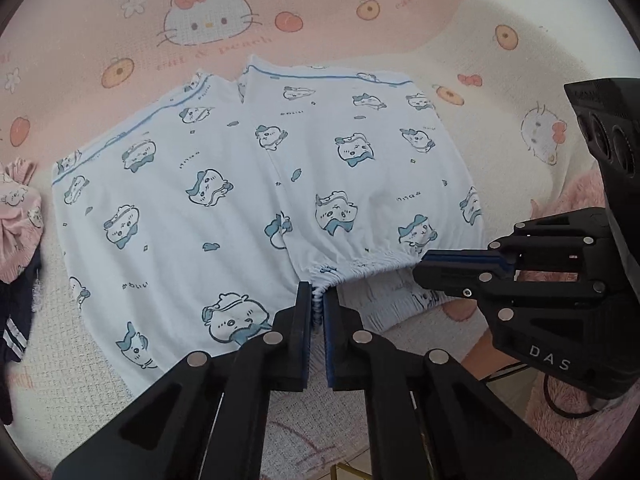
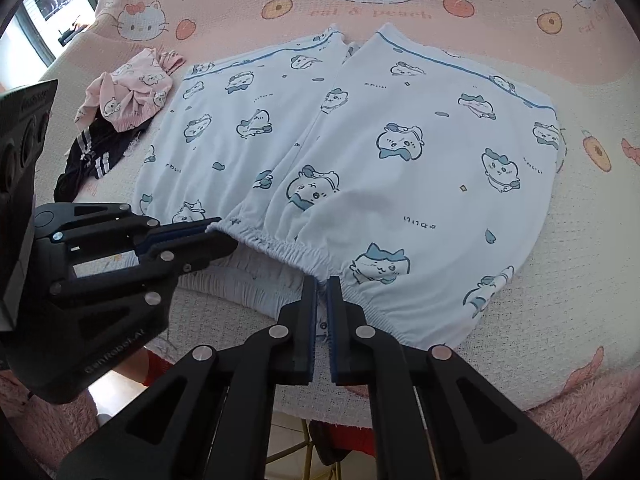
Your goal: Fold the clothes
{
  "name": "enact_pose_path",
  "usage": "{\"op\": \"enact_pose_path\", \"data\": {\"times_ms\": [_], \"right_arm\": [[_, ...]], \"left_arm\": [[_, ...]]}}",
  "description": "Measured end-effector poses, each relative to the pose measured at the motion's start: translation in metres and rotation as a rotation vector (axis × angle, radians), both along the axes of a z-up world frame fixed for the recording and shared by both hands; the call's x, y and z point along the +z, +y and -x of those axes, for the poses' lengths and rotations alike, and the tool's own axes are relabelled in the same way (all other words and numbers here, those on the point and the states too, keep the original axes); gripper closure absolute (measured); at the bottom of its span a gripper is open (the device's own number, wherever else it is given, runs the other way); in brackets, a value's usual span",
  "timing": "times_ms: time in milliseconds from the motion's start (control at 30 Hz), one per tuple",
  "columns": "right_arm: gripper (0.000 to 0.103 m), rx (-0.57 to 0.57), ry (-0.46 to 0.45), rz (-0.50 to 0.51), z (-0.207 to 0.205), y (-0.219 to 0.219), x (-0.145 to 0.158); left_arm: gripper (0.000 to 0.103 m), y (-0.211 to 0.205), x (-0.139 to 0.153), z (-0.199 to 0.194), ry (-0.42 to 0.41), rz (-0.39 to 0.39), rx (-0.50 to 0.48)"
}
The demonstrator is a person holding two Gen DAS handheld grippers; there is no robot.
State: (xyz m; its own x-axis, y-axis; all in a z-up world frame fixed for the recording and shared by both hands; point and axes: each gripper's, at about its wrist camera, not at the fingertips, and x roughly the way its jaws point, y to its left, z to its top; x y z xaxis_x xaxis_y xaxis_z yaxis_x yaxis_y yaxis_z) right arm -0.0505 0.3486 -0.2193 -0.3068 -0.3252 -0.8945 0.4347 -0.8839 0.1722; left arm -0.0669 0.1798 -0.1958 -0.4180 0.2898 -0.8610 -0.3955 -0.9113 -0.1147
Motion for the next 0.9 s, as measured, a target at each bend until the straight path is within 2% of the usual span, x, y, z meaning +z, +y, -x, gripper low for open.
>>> {"op": "enact_pose_path", "data": {"times_ms": [67, 200, 400, 500, 567, 667, 700, 733, 800, 833, 900], "right_arm": [[0.1, 0.002, -0.014, 0.02, -0.004, 0.003, 0.002], [0.101, -0.026, -0.065, 0.044, -0.006, 0.012, 0.0], [0.099, -0.003, -0.061, 0.06, -0.005, 0.006, 0.004], [0.098, 0.034, -0.039, 0.039, 0.003, -0.01, 0.003], [0.097, 0.025, -0.028, 0.046, 0.008, -0.016, 0.0], [0.097, -0.062, -0.039, 0.13, 0.026, -0.007, 0.002], [0.096, -0.09, -0.047, 0.159, 0.032, -0.003, 0.003], [0.088, -0.113, -0.058, 0.176, 0.036, 0.0, 0.001], [0.082, -0.157, -0.08, 0.211, 0.045, 0.006, -0.001], [0.081, -0.167, -0.094, 0.209, 0.048, 0.006, -0.004], [0.081, -0.136, -0.131, 0.132, 0.048, -0.001, -0.015]], "left_arm": [[0.098, 0.0, 0.001, -0.004, -0.001, 0.01, -0.009], [0.098, -0.005, -0.003, -0.005, -0.051, -0.03, 0.001], [0.098, -0.014, -0.01, -0.007, -0.126, -0.091, 0.015], [0.087, -0.018, -0.013, -0.007, -0.163, -0.121, 0.022], [0.074, -0.022, -0.013, -0.009, -0.182, -0.148, 0.023], [0.072, -0.033, 0.004, -0.015, -0.152, -0.212, 0.028], [0.072, -0.037, 0.004, -0.012, -0.144, -0.214, 0.057], [0.072, -0.04, 0.005, -0.009, -0.136, -0.215, 0.087], [0.072, -0.043, -0.004, 0.0, -0.155, -0.197, 0.137], [0.072, -0.042, -0.012, 0.004, -0.173, -0.173, 0.155], [0.072, -0.039, -0.027, 0.008, -0.205, -0.133, 0.175]]}}
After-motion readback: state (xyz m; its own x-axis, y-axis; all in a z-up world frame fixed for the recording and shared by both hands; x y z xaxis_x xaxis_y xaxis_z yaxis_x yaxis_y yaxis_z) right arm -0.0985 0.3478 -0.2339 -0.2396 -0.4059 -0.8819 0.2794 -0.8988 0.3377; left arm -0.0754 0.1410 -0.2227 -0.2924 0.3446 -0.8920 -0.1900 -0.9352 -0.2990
